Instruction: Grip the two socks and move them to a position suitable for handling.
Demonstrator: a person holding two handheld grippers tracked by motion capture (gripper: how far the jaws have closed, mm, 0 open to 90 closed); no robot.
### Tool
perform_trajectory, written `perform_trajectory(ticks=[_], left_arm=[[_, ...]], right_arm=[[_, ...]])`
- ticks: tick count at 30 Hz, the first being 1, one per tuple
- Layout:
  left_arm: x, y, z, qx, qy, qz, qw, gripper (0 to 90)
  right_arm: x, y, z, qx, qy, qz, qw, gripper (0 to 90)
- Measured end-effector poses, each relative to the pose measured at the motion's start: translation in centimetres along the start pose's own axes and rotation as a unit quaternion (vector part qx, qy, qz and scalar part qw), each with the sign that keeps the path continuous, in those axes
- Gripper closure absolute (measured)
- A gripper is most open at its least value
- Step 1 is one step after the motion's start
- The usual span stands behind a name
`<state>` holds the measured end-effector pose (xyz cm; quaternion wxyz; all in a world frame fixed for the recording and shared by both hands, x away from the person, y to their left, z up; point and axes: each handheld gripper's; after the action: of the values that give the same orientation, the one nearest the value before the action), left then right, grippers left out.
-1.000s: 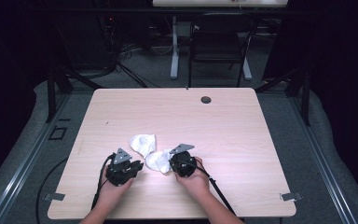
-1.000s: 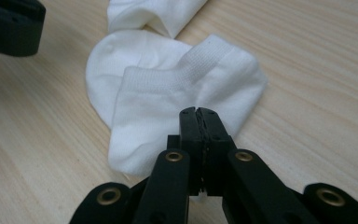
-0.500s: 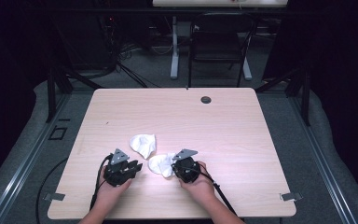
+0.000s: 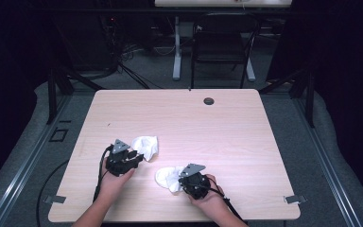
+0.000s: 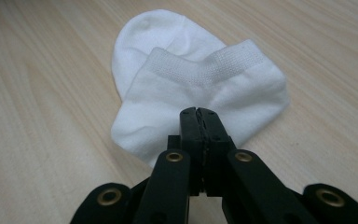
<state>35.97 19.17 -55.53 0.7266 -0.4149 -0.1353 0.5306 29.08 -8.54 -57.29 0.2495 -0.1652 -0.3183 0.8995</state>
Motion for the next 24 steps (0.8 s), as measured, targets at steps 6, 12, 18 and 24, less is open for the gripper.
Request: perform_trajectory(ticks=[6,12,18,24], left_arm=[[0.6,-1.2,-1.9,0.005,-0.03,0.0,0.9995,72.7],[0.7,-1.6,-3.6,0.03,-0.048,-0.002,0.9984,75.8],[0.4,-1.2,-4.6,0.045,-0.048,-0.008,0.9978,81.8],[-0.5,-1.0,-4.7,0.045,-0.042,-0.016,0.998,85.1]], right_arm=[[0.6,0.6,0.9,0.012,-0.007,0.005,0.9999,90.0],[0.5,1.4,1.7,0.016,-0.009,0.0,0.9998,90.0],[0.1,2.0,2.6,0.004,-0.012,-0.023,0.9997,83.6],[-0.5,2.0,2.3,-0.025,0.018,-0.05,0.9983,78.0]])
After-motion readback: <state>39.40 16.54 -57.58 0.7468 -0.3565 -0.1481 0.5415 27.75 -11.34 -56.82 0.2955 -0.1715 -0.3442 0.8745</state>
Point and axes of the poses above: each handheld gripper's, and its own axes: z roughly backward along the jaws, y roughly out of its underside, x roughly to its left, and after that the axes turned 10 degrees about z, right-handed
